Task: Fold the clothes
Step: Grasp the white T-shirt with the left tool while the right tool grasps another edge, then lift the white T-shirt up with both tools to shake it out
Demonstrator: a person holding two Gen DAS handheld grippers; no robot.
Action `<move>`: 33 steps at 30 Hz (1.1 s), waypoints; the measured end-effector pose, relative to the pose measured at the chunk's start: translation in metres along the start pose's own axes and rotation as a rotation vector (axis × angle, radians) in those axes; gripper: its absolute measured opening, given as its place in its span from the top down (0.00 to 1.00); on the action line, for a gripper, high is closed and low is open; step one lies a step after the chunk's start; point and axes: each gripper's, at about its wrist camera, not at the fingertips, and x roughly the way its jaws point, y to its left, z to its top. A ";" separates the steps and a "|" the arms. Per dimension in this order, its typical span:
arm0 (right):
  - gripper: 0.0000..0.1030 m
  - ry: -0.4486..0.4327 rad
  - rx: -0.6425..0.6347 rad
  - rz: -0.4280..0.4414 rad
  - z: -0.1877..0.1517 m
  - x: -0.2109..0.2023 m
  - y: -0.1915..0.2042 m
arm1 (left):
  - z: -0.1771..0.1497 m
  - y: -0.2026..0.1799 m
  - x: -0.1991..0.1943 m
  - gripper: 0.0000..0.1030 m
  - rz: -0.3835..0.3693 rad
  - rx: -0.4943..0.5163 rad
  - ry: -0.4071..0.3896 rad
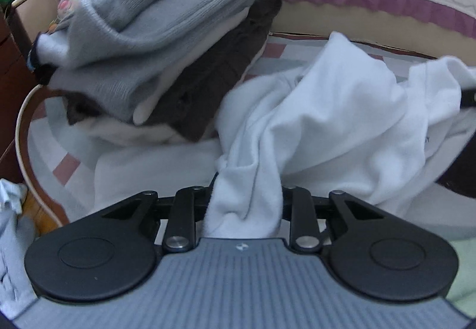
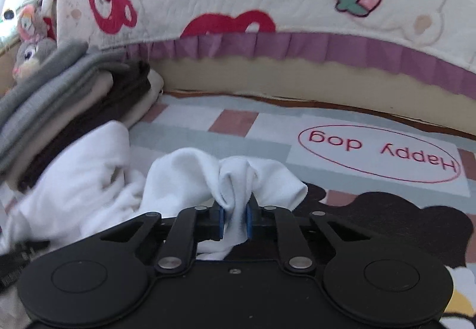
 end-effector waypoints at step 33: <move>0.90 -0.263 -0.091 -0.084 0.039 -0.123 0.018 | -0.004 0.107 -0.068 0.85 0.152 -0.394 -0.239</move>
